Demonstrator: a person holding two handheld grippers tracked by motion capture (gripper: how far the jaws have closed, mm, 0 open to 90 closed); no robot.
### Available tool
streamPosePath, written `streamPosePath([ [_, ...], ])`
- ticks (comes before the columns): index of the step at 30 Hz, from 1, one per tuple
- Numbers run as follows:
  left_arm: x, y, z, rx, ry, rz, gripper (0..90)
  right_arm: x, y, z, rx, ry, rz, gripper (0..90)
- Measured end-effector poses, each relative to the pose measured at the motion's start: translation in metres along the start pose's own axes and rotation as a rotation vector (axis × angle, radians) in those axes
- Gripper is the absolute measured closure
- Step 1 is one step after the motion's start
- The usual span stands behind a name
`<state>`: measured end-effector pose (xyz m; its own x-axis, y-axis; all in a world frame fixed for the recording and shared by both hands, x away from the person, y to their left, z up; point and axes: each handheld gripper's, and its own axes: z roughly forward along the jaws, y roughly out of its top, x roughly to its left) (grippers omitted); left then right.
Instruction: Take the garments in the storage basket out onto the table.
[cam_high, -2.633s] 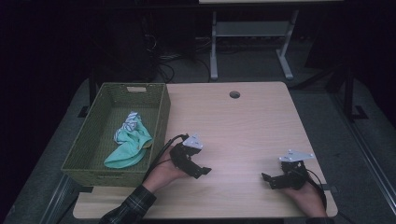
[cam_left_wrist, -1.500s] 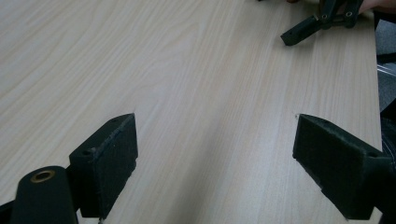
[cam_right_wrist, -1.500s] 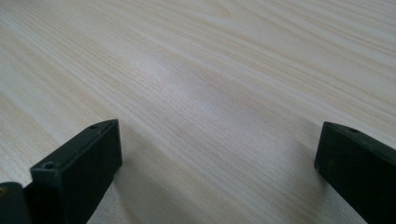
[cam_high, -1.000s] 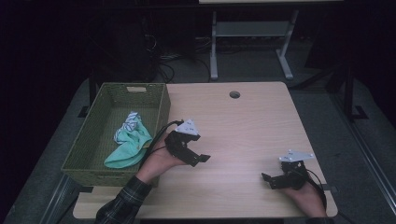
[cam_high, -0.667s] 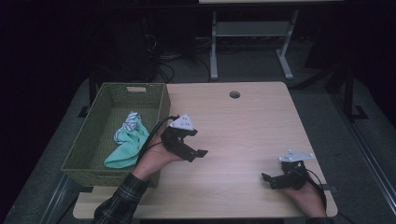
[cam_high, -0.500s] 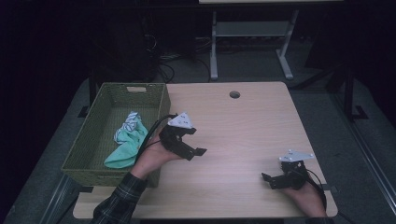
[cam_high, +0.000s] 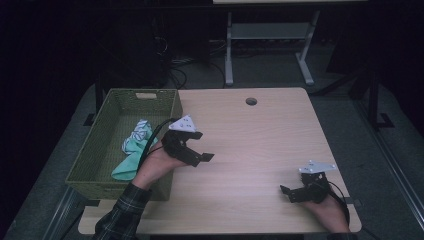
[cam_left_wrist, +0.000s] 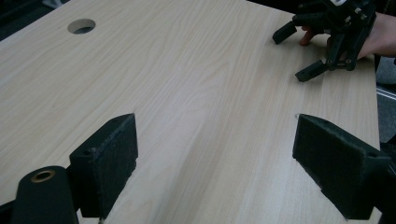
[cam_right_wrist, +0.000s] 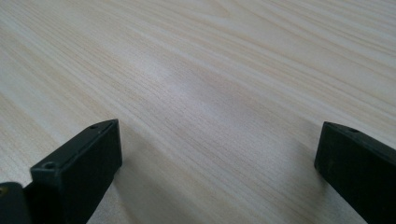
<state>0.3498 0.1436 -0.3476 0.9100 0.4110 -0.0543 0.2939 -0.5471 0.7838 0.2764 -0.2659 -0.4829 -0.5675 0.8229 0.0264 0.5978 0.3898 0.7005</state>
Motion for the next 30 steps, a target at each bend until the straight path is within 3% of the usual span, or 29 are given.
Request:
streamPosePath([
  [30, 0.021, -0.013, -0.031, -0.020, 0.055, -0.050, 13.6, 0.000, 0.000, 0.000, -0.001, 0.000, 0.001, 0.3],
])
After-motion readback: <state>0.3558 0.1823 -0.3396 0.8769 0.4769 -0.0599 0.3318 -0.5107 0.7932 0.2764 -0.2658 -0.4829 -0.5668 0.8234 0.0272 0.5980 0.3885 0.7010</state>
